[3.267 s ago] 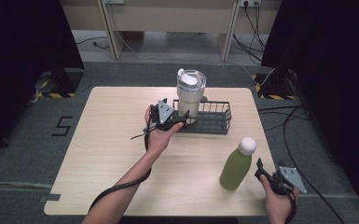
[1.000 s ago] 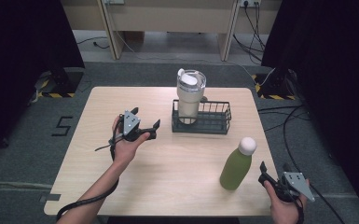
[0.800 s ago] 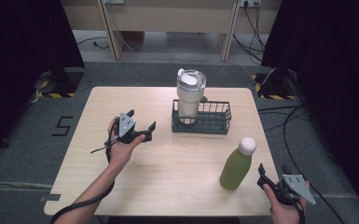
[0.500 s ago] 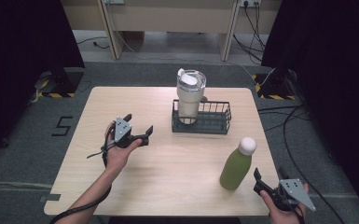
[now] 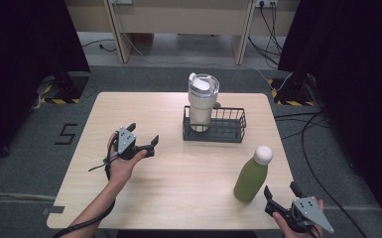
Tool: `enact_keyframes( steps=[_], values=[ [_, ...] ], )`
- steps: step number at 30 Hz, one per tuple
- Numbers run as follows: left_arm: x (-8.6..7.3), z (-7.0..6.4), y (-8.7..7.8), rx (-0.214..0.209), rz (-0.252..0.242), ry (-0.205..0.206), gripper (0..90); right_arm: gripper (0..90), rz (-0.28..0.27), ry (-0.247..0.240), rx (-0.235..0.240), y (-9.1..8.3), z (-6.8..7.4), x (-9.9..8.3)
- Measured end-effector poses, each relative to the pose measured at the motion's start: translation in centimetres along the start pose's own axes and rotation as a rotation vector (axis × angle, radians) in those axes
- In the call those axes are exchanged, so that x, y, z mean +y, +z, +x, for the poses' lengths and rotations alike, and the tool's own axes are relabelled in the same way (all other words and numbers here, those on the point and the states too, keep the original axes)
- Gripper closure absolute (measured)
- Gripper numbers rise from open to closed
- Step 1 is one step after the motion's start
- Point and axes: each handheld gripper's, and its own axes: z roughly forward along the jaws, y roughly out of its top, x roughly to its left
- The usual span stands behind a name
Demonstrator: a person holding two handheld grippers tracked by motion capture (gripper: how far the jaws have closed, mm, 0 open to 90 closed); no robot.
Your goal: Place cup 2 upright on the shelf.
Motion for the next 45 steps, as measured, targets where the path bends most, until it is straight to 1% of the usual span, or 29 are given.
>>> enact_keyframes(
  steps=[6,8,13,19,24,29,37,45],
  values=[
    [0.0,-0.1,0.1,-0.003,0.002,0.0,2.8,13.8,0.001,-0.012,0.035,-0.3,0.8,0.1],
    [-0.1,-0.2,0.2,-0.004,0.005,0.003,2.8,11.9,-0.001,-0.008,0.046,-0.3,1.1,0.1],
    [-0.1,-0.1,0.2,-0.003,0.007,-0.001,2.8,6.1,0.008,-0.022,0.077,-0.2,1.8,0.0],
    [-0.1,-0.1,0.2,-0.002,0.005,-0.003,2.8,2.0,0.017,-0.037,0.115,0.1,2.7,0.0],
    [0.0,-0.1,0.2,-0.003,0.003,-0.005,2.8,0.5,0.019,-0.044,0.141,0.8,3.4,0.0],
    [0.0,0.0,0.2,-0.003,0.002,-0.008,2.9,0.3,0.018,-0.048,0.161,1.9,4.1,0.1],
    [0.1,-0.1,0.3,-0.01,0.0,-0.006,2.9,0.7,0.019,-0.055,0.171,3.3,4.6,0.5],
    [0.0,-0.2,0.4,-0.007,0.004,-0.004,3.0,1.5,0.003,-0.063,0.191,4.5,4.8,1.0]
  ],
)
